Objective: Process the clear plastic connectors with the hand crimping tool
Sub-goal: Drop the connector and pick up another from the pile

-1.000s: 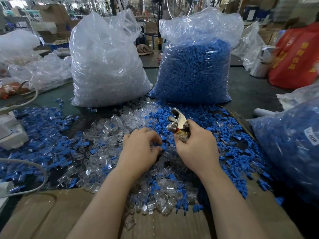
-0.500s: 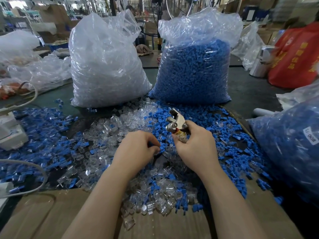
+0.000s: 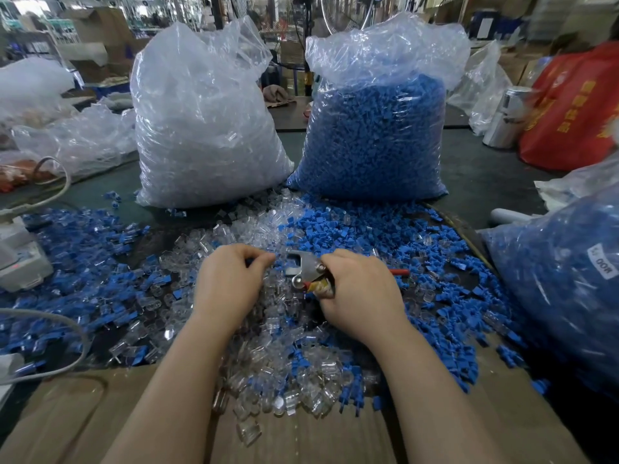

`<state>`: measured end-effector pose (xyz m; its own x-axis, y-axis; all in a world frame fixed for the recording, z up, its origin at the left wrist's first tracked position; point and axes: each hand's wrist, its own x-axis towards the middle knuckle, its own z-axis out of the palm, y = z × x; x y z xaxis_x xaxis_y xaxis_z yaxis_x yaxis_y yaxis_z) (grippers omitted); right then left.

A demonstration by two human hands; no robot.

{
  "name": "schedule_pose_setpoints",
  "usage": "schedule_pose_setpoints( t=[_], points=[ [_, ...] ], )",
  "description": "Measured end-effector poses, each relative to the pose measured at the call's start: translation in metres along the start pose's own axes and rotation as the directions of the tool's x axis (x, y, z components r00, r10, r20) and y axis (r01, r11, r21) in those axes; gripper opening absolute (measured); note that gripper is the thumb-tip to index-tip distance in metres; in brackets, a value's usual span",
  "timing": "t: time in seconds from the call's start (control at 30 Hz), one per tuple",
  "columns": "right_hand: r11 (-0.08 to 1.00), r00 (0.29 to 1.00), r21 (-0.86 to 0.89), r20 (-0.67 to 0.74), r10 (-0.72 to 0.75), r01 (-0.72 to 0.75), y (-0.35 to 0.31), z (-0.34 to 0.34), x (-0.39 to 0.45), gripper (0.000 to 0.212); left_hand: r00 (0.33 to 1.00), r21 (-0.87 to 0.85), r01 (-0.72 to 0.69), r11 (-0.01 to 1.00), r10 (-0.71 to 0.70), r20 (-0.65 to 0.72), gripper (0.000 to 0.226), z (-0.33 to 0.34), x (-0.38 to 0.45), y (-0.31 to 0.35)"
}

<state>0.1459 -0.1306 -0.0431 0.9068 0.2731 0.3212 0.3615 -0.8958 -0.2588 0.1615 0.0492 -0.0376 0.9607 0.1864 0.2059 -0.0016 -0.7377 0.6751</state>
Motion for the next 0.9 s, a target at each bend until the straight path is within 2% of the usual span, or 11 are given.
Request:
schedule_pose_setpoints(
  t=[0.07, 0.2, 0.33, 0.5, 0.67, 0.9],
  points=[
    [0.998, 0.999, -0.056, 0.016, -0.041, 0.042, -0.004, 0.004, 0.000, 0.022, 0.999, -0.045, 0.039, 0.998, -0.041, -0.029, 0.023, -0.001, 0.001, -0.002],
    [0.992, 0.999, -0.123, 0.039, -0.034, 0.039, -0.007, 0.009, 0.001, 0.018, 0.996, -0.148, 0.094, 0.984, -0.093, 0.013, 0.024, 0.003, 0.002, -0.004],
    [0.993, 0.998, -0.111, 0.065, -0.022, 0.029, -0.007, 0.009, 0.002, 0.021, 0.995, -0.213, 0.099, 0.972, -0.094, 0.035, 0.024, 0.008, 0.004, -0.006],
    [0.995, 0.998, -0.103, 0.069, 0.003, 0.004, -0.006, 0.011, 0.003, 0.022, 0.998, -0.209, 0.044, 0.977, -0.035, 0.045, 0.026, 0.009, 0.002, -0.001],
    [0.995, 0.998, -0.097, 0.064, 0.008, -0.001, -0.005, 0.014, 0.003, 0.024, 0.998, -0.248, 0.052, 0.967, -0.046, 0.032, 0.004, 0.008, 0.000, 0.003],
    [0.998, 0.996, -0.064, 0.089, 0.004, 0.002, -0.006, 0.013, 0.004, 0.024, 0.989, -0.427, 0.142, 0.893, -0.110, 0.099, 0.015, 0.002, -0.002, 0.011]
  ],
)
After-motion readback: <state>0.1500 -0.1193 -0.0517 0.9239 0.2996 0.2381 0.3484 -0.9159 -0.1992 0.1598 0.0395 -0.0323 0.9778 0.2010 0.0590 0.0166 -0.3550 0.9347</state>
